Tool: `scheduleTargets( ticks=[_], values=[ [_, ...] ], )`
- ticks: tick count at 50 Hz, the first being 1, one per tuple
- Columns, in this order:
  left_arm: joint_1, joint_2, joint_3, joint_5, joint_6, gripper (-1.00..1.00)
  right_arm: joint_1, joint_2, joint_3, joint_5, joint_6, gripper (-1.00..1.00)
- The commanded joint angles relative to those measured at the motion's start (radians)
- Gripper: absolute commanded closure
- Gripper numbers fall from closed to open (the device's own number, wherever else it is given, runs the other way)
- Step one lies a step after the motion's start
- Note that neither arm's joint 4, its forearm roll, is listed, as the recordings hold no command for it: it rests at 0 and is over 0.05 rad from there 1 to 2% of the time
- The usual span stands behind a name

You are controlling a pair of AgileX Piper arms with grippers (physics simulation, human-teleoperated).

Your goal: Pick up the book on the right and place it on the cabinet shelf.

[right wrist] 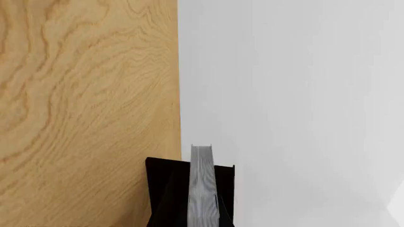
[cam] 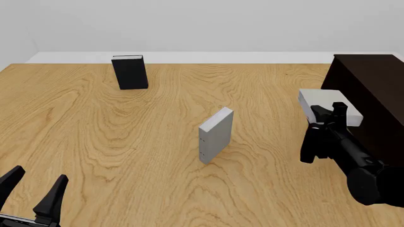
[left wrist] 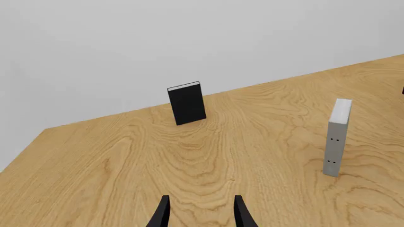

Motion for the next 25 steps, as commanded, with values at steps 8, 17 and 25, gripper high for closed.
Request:
scheduleTargets(
  ticks=[8,17,25],
  values=[
    [0.000,0.000,0.000,0.001,0.001,-1.00,-0.043,0.054,-0.010,-0.079,0.020,1.00],
    [0.000,0.000,0.000,0.004,0.002,-1.00,-0.065,0.071,-0.017,-0.089,0.030,1.00],
    [0.000,0.000,0.000,0.004,0.004,-1.00,-0.081,0.092,-0.020,-0.106,0.047,1.00]
  ],
)
